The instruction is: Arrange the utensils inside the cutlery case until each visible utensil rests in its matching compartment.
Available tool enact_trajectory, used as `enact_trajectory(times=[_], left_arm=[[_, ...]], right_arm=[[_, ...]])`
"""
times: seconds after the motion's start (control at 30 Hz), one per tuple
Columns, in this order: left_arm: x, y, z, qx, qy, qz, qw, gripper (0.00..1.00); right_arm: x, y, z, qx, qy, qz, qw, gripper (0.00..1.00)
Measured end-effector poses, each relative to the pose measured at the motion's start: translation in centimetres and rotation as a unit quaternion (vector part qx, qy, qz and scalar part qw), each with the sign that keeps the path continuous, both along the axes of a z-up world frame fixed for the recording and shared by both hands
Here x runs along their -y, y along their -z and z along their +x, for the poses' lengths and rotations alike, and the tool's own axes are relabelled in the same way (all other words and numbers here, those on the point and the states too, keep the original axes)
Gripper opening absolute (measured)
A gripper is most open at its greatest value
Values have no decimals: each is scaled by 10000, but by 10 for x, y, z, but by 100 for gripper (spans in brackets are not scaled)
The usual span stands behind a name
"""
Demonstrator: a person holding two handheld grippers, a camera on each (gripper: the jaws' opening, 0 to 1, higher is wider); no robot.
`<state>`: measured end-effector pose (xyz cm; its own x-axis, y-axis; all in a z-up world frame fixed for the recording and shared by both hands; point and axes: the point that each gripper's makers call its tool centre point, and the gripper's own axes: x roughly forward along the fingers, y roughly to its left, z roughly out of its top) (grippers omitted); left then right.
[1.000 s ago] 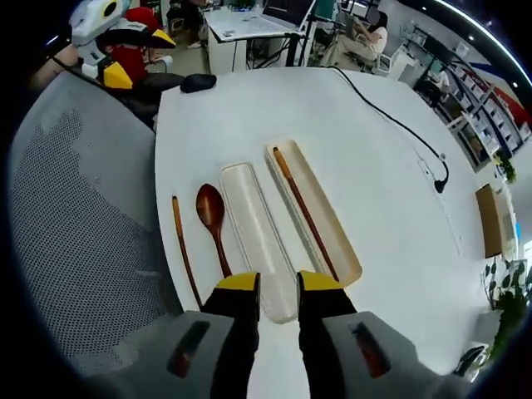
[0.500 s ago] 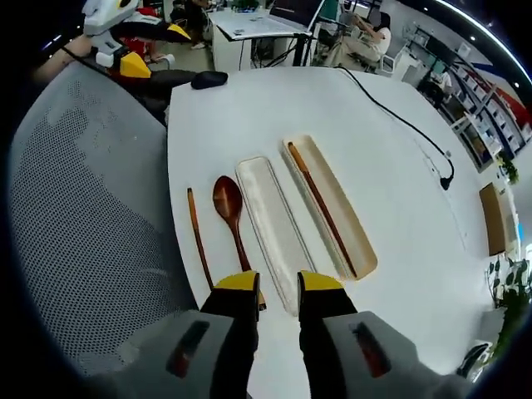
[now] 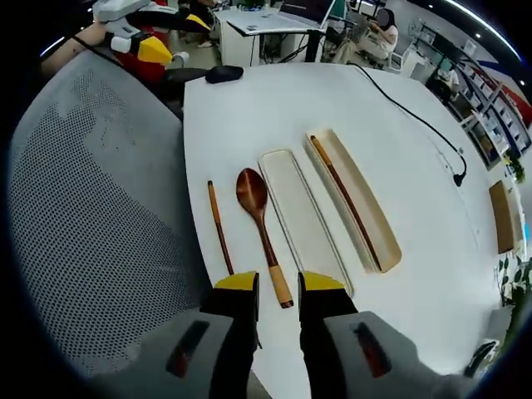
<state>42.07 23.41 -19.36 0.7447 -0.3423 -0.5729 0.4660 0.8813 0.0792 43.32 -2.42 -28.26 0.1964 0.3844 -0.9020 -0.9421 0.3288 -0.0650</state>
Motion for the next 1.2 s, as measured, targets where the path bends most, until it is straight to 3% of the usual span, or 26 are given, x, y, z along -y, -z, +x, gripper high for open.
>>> enact_trajectory(times=[0.73,0.97,1.2], left_arm=[[2,-1,1,3,51,-106,9999,64],[4,-4,3,65,47,-239,9997,65],[6,-3,2,46,98,-279,9996,66]], right_arm=[[-3,14,-22,-248,-239,-182,9992,16],[-7,20,-30,-354,-426,-285,9981,17],[-15,38,-40,-523,-848,-526,9936,16]])
